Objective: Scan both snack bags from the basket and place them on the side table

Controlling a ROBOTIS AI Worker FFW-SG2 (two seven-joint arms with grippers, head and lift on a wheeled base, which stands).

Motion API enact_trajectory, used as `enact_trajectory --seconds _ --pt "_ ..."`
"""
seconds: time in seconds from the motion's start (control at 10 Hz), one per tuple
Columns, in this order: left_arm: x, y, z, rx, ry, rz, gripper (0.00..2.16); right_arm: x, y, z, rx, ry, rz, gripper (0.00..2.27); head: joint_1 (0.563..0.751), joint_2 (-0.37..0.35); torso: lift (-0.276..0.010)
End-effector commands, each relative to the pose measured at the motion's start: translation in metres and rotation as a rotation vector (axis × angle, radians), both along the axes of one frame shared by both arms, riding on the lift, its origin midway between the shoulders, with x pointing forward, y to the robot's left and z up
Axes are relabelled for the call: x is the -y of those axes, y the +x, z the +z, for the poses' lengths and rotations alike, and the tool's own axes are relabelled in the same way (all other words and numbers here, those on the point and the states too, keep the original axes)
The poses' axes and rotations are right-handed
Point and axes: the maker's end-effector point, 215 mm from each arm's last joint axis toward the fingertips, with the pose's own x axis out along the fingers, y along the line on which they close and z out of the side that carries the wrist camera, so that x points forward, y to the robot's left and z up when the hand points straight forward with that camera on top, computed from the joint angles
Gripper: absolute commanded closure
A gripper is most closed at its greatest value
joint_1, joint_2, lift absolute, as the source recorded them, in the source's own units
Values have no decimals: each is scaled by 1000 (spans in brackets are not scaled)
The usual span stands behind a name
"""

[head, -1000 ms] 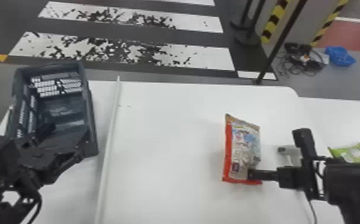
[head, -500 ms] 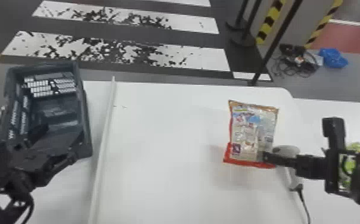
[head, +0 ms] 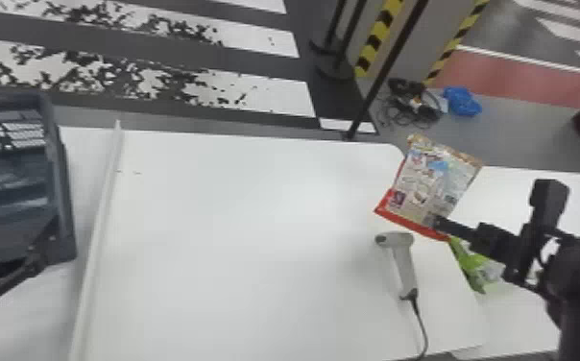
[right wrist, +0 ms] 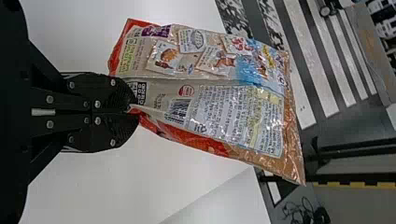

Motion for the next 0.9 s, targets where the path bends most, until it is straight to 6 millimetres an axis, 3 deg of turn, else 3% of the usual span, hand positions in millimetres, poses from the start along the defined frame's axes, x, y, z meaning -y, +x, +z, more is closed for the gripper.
enact_trajectory --seconds 0.0,0.3,0.8 --pt "0 0 0 0 -1 0 90 42 6 5 58 -22 -107 2256 695 -350 -75" --pt "0 0 -1 -2 0 1 90 120 7 -9 83 -106 -308 2256 695 -350 -75" --pt "0 3 -1 0 0 -1 90 205 -21 -47 34 -250 -552 2253 695 -350 -75"
